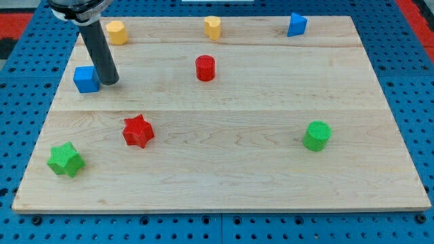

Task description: Point your arm in between the red circle and green circle

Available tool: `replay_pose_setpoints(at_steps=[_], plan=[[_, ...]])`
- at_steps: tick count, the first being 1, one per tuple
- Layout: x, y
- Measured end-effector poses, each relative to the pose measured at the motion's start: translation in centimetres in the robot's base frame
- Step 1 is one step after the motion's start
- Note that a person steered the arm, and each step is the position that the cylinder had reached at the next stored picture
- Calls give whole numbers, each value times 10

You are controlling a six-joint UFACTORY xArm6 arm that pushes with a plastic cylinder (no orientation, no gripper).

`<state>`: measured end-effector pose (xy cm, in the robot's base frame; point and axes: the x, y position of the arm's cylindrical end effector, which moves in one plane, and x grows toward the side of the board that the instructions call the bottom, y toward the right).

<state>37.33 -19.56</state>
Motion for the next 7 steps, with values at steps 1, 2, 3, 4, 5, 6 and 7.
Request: replay_pose_setpoints(at_steps=[1, 2, 3, 4, 5, 6, 7], plan=[[0, 0], [0, 0], [0, 1], [0, 3], [-1, 5], [0, 12], [25, 59]])
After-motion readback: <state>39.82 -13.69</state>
